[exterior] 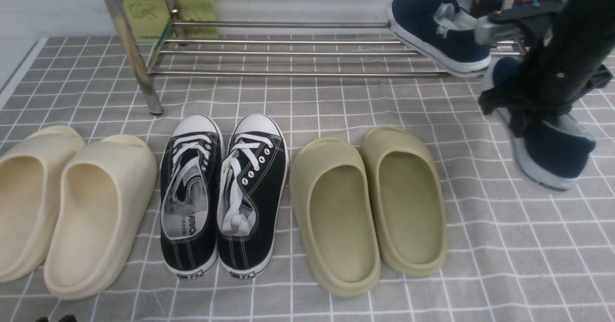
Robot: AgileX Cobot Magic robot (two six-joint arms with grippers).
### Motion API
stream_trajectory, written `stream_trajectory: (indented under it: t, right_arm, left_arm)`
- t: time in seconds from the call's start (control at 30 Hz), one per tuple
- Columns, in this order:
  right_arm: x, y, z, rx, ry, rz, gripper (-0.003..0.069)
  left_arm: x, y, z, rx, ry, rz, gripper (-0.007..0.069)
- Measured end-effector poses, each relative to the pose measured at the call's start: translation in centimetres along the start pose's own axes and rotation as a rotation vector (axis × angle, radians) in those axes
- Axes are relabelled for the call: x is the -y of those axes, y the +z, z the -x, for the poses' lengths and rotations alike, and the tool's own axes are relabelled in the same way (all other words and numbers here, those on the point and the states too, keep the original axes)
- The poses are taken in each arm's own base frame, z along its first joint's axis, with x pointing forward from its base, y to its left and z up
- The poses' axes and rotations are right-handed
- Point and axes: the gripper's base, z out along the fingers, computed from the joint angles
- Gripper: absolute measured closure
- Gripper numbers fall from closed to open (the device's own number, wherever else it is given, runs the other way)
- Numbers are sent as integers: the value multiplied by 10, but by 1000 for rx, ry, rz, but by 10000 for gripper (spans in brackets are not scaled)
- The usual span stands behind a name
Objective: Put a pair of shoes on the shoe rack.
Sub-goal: Use the right arm to put a shoe into the shoe rack
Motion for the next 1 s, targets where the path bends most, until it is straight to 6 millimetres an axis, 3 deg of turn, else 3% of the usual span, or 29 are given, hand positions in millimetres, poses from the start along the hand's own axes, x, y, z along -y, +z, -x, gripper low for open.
stream_trajectory:
  t: [0.23,0.73,0.83,1.0]
  right_arm:
    - [-12,0,-2,-15,-51,22,634]
    - [4,-3,-3,-45,-100,-159,634]
    - [8,-2,3,26,-57,-180,634]
    - [18,12,32,233,33,-158,634]
  left_arm:
    - [0,0,0,0,0,0,386]
    - [0,0,0,0,0,0,386]
    - [0,0,0,0,0,0,386]
    - [0,0,0,0,0,0,386]
